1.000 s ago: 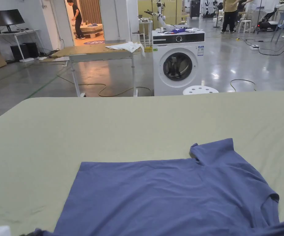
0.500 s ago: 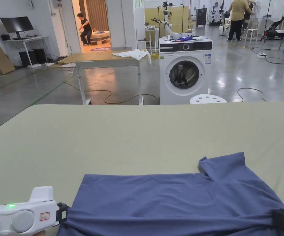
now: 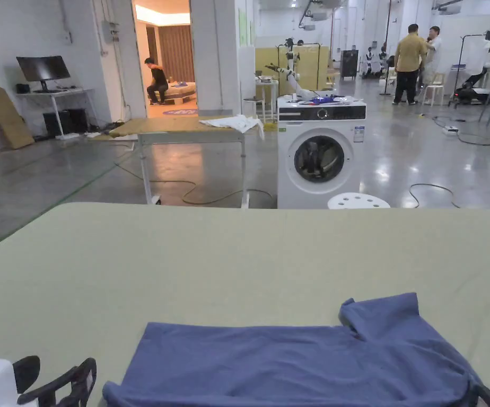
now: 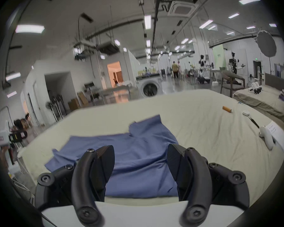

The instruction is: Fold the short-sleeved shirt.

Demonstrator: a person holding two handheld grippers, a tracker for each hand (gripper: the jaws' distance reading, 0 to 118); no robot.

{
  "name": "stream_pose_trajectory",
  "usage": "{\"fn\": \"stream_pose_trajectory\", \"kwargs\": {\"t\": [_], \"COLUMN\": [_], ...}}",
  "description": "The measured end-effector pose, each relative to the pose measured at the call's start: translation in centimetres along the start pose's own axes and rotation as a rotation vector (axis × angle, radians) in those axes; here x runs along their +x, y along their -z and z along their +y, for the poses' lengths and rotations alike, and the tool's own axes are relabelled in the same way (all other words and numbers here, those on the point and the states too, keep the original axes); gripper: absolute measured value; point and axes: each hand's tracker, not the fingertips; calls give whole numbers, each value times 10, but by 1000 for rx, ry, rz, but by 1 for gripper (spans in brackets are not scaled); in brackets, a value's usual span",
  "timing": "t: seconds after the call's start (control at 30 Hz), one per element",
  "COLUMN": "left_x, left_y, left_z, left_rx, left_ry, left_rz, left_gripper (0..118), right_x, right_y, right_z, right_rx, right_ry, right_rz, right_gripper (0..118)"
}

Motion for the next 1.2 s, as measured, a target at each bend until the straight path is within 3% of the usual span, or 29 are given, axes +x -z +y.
{"fn": "stream_pose_trajectory", "kwargs": {"t": [0.1, 0.17, 0.23, 0.27, 0.3, 0.4, 0.5, 0.6, 0.77, 0.97, 1.03, 1.1, 1.13, 1.2], "left_x": [18, 29, 37, 41, 46, 56, 58, 56, 54, 43, 30, 16, 8, -9], "left_y": [-46, -70, -85, -89, -93, -100, -104, -102, -98, -86, -68, -40, -23, 12], "left_z": [-4, -11, -18, -20, -23, -30, -33, -30, -28, -34, -39, -45, -48, -60], "left_rx": [54, 68, 85, 76, 58, 14, 14, 12, 13, -3, -40, -133, -206, -315], "left_ry": [9, 15, -3, -20, -9, 12, -37, -50, -21, -25, -44, -105, -152, -254], "left_rz": [-15, -13, -2, -1, 2, 8, 13, 10, 11, 1, -18, -39, -41, -40], "left_gripper": [68, 62, 36, 24, 12, 0, 0, 0, 0, 0, 13, 44, 54, 58], "right_x": [-16, -25, -28, -36, -40, -62, -68, -72, -63, -57, -54, -49, -48, -48], "right_y": [-35, -51, -59, -62, -67, -80, -86, -81, -78, -78, -78, -78, -78, -79], "right_z": [-7, -11, -17, -18, -21, -23, -21, -21, -26, -34, -36, -40, -41, -42], "right_rx": [15, -4, -74, -76, -66, -23, -6, -14, -25, -60, -66, -72, -74, -81], "right_ry": [15, 18, 106, 110, 76, -111, -76, -141, -77, -78, -68, -41, -36, -36], "right_rz": [26, 29, 36, 57, 60, 25, 67, 42, 45, 42, 48, 64, 66, 57], "right_gripper": [66, 50, 22, 12, 6, 1, 0, 0, 0, 0, 0, 0, 0, 0]}}
